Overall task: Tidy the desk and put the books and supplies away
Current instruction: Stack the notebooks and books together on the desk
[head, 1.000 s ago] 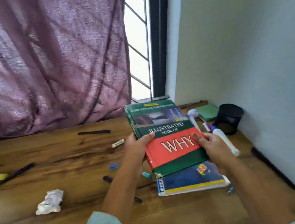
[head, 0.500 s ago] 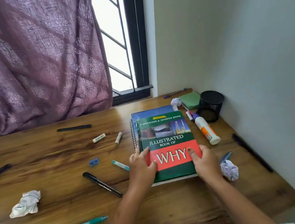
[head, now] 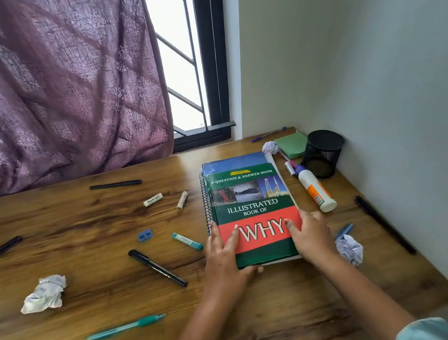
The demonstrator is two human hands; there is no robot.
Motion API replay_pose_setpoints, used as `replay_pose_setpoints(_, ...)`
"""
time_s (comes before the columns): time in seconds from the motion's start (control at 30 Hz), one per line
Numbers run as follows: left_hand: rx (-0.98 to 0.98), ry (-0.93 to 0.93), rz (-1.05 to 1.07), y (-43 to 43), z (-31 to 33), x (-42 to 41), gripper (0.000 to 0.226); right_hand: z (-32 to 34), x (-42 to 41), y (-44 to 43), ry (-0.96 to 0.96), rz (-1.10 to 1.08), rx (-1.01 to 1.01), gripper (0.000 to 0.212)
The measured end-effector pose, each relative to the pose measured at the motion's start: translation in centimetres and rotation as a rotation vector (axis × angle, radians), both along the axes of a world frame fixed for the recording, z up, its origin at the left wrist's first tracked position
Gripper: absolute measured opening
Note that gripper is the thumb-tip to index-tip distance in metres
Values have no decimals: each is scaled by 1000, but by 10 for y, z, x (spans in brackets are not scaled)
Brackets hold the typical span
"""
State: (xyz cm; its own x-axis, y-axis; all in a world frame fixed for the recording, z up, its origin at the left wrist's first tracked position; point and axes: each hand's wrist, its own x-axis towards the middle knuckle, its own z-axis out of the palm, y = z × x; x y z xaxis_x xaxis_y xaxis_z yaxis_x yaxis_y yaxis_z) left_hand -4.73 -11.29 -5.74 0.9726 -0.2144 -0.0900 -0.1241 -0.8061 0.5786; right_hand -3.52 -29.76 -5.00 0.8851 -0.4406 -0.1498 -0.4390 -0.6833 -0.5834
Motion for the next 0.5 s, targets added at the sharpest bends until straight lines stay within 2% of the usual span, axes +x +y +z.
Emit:
replay_pose_setpoints(0.23,53,-16,-43,2,-4,-2,94,-2,-2,2,-1,-3,-7,47)
replay_pose_setpoints(0.5,212,30,-130,1,-2,-4,88,4,-23,11,-2,58,10,64)
